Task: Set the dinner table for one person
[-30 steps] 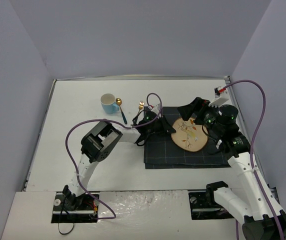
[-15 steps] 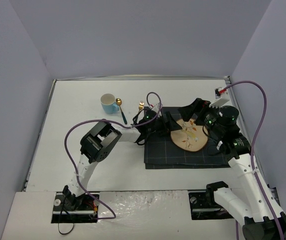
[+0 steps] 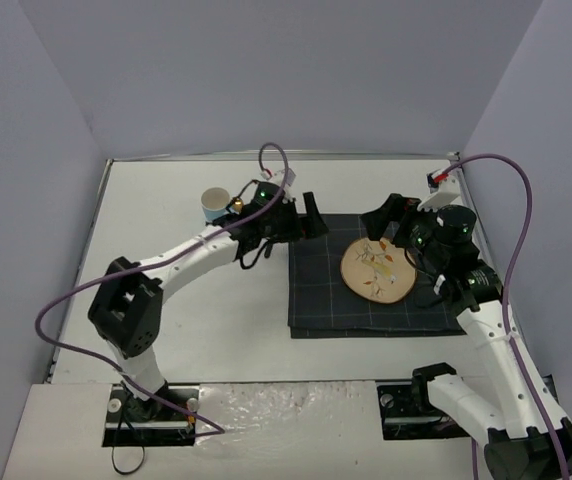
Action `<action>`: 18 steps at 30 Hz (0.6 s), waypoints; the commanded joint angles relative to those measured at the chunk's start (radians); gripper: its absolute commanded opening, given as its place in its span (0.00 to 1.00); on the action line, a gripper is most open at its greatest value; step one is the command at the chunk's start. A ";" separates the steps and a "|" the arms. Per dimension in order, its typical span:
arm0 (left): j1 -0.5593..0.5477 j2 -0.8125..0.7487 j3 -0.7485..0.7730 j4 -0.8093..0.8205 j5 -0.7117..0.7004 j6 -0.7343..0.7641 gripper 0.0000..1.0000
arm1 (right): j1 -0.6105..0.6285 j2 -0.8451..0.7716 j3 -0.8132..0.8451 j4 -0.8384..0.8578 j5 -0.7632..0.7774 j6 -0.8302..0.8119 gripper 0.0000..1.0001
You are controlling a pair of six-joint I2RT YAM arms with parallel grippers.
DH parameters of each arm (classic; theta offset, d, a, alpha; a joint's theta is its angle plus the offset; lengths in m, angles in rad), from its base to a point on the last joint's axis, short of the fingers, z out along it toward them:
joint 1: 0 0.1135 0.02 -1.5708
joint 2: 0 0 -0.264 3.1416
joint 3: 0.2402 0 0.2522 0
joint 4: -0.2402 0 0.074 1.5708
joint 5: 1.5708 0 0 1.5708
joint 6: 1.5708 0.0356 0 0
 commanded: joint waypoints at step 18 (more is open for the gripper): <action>0.526 0.200 0.527 -0.660 -0.219 0.558 0.85 | -0.004 0.004 0.001 0.034 -0.004 -0.063 0.99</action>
